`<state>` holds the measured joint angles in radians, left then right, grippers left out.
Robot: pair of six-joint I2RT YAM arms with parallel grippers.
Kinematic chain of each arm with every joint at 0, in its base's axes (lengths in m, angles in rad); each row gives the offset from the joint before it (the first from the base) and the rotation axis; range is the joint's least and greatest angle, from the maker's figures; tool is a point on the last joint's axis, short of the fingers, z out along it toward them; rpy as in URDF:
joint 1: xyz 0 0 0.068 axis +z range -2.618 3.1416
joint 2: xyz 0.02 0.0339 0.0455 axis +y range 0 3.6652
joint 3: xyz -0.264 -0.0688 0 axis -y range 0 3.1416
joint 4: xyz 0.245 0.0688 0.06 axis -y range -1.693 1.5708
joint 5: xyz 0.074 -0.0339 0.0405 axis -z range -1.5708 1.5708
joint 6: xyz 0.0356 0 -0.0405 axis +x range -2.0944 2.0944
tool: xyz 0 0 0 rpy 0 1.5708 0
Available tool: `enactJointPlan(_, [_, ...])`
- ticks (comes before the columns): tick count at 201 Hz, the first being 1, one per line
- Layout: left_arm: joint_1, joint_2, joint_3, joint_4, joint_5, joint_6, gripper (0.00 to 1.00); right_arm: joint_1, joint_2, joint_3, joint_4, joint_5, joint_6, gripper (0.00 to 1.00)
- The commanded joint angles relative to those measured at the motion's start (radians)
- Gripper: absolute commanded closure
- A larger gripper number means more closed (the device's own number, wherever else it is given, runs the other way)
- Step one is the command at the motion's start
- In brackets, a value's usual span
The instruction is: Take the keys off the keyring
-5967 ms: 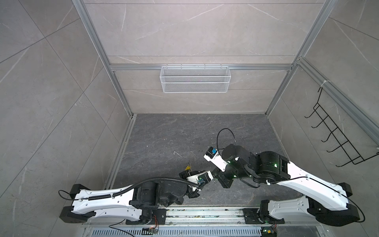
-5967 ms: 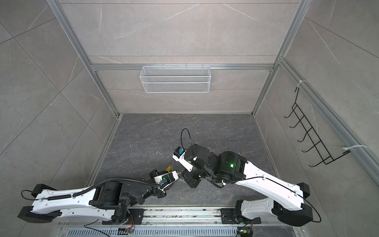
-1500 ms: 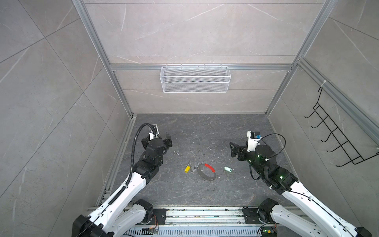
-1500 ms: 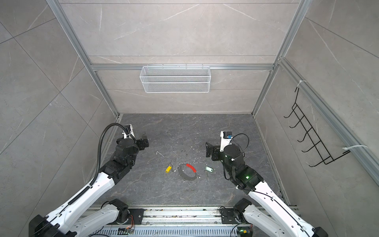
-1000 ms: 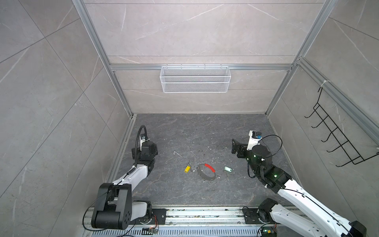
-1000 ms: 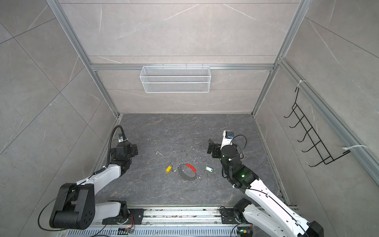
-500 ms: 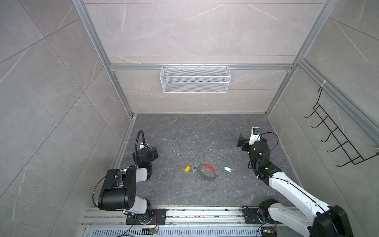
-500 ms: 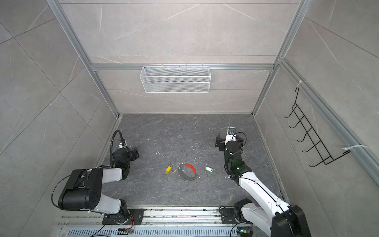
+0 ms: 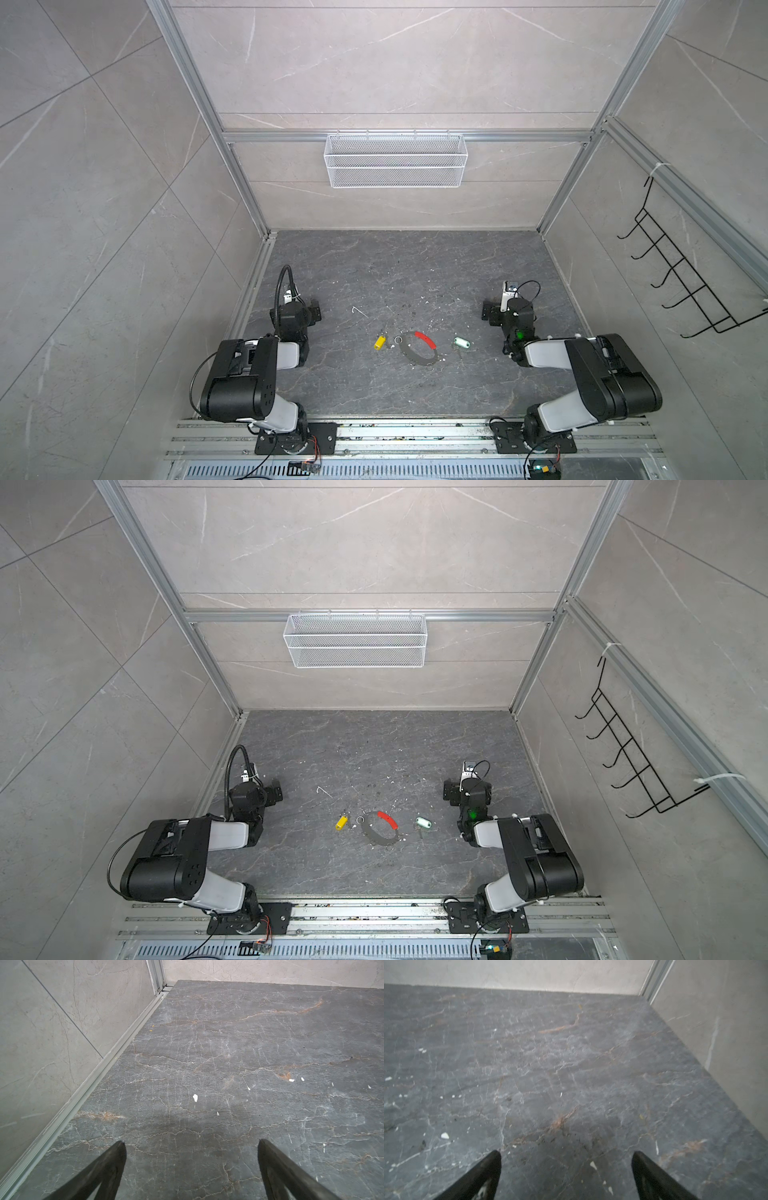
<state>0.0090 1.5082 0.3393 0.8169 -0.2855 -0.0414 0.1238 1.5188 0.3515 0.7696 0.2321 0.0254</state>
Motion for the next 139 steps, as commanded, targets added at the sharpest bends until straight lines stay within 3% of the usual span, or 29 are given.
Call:
enactJointPlan(1, [0.002, -0.004, 0.009, 0.061, 0.005, -0.007, 0.0, -0.002, 0.009, -0.009, 0.159, -0.033, -0.002, 0.01])
enactJointPlan(139, [0.002, -0.004, 0.007, 0.064, 0.006, -0.009, 0.0, -0.002, -0.002, 0.0, 0.121, -0.031, -0.002, 0.0])
